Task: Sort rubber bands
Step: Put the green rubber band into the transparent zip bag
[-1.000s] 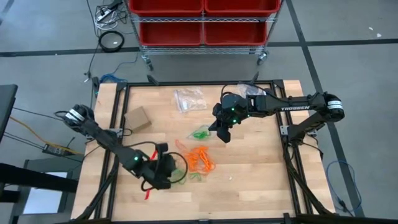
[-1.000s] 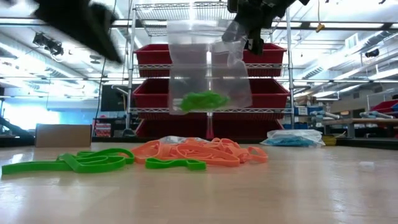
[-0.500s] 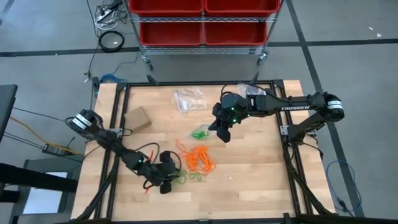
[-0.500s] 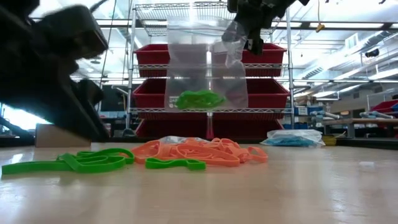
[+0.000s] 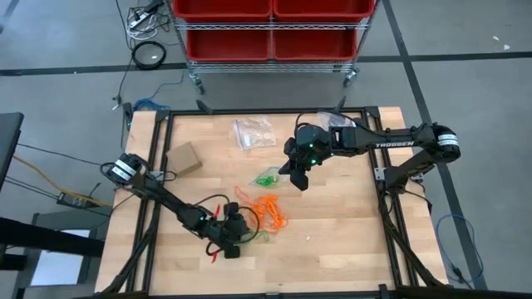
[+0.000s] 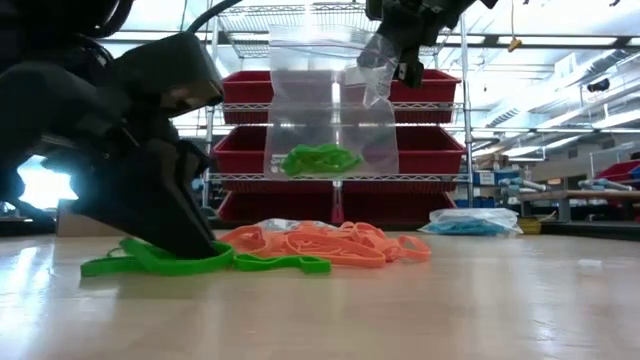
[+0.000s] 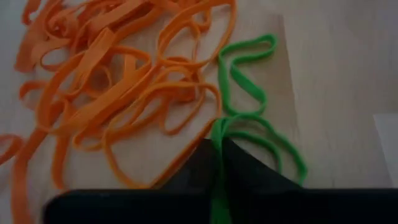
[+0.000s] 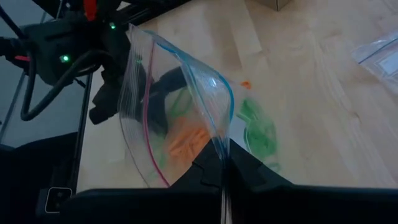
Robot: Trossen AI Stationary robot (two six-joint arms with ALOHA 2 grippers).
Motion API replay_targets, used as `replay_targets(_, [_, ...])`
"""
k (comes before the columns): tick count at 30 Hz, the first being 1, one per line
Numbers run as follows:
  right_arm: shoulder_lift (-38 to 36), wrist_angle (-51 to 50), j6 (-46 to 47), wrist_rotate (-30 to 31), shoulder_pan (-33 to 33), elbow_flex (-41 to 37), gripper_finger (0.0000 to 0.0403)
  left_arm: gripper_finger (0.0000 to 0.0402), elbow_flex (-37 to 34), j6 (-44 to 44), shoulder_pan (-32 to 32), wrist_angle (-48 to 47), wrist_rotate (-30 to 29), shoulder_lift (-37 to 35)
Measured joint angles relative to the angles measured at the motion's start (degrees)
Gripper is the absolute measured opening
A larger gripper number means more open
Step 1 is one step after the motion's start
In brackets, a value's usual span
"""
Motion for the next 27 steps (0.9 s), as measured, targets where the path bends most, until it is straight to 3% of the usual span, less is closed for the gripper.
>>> replay_targets(2, [0.0,-0.03,0.0,0.0,0.07,0.0,0.0,0.001,0.12,0.9,0.07,-2.84,0.54,-1.26])
replay_targets(8, [0.0,-0.05,0.0,-0.02,0.09,0.0,0.0,0.0014,-0.16,0.67,0.05,-11.85,0.9,-7.61])
replay_targets(16, [0.0,0.05,0.0,0.0,0.09,0.0,0.0,0.0009,0.02,-0.22,-0.49,-12.95,0.08,-17.04])
replay_targets(19, [0.0,0.08,0.0,0.02,0.14,0.0,0.0,0.0028,0.01,-2.32,-0.41,-17.39,5.46,-17.12])
replay_targets(27, [0.0,0.12,-0.28,0.01,0.59,0.0,0.0,0.012,-0.05,-5.46,-1.15,-20.48,5.48,-16.83])
